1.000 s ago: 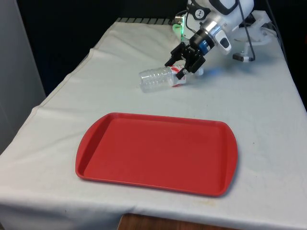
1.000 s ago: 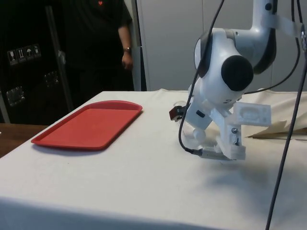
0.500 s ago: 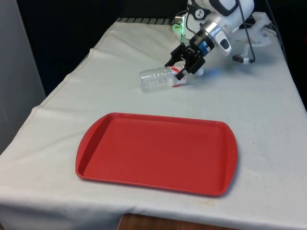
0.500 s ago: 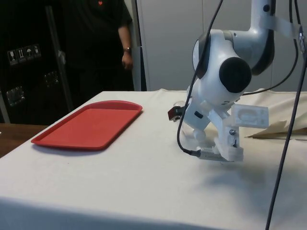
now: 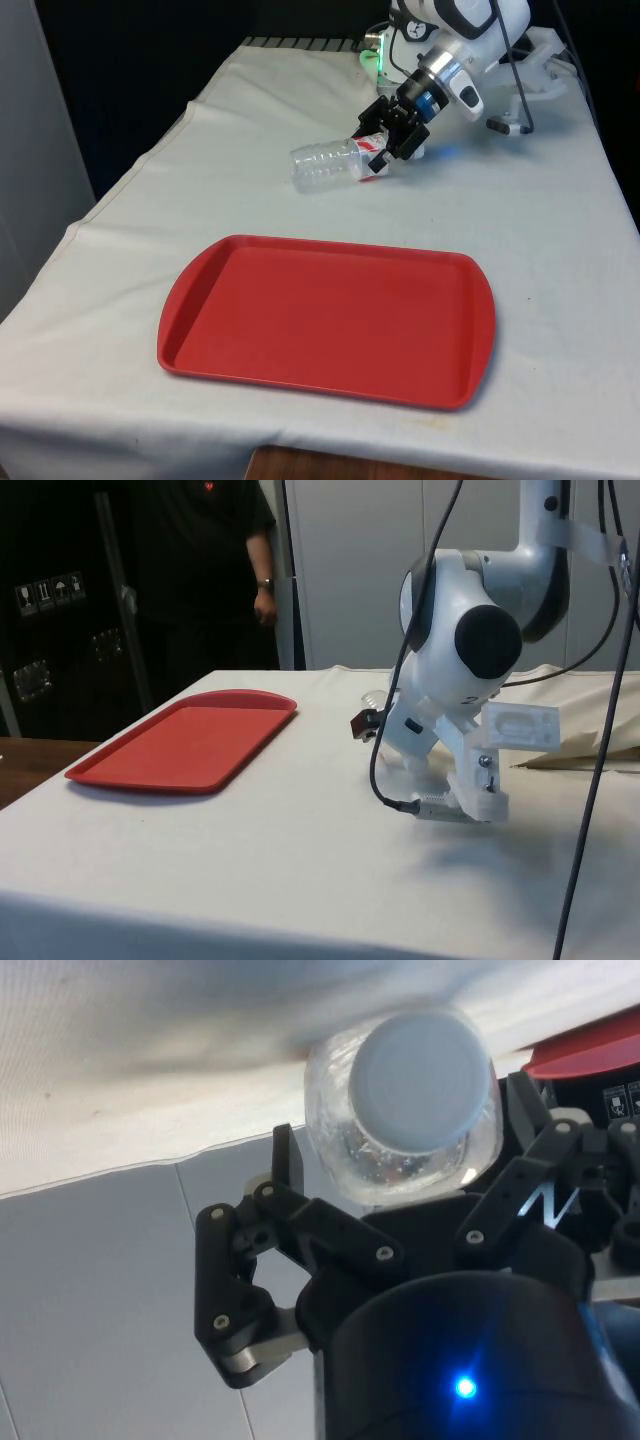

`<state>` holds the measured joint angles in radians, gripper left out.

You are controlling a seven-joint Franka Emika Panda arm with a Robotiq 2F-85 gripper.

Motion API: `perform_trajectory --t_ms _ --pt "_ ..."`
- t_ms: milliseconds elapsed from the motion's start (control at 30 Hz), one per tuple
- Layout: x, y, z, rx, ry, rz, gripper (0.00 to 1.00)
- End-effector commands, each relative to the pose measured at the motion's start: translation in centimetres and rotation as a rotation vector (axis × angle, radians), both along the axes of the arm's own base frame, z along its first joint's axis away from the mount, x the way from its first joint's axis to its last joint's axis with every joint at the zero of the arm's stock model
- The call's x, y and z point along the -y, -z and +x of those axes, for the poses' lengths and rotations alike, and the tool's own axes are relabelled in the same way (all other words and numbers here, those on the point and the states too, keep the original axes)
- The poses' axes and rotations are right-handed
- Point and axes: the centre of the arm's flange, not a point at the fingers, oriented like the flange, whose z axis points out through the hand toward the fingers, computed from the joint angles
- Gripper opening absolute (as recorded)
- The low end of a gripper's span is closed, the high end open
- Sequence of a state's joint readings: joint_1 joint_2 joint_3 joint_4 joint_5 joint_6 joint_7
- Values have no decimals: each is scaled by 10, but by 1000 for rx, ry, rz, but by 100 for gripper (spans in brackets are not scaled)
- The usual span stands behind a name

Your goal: Place the bottle upright on the tray.

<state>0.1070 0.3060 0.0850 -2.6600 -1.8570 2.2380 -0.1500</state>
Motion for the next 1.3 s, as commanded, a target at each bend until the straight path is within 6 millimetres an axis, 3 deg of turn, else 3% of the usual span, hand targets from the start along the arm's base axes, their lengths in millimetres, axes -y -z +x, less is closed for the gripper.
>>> perform_trajectory --t_ms 0,167,233,333,367,633,833,1267 --pt "-1 0 0 3 -5 9 100" --pt "0 0 0 3 -3 6 99" --pt "0 0 0 3 -4 5 88" --pt "0 0 0 1 0 -1 57" --pt "0 0 0 2 -3 4 57" --pt "0 -2 0 8 -3 0 22" --pt "4 -9 4 14 2 -4 14" --pt "19 -45 25 35 15 -22 14"
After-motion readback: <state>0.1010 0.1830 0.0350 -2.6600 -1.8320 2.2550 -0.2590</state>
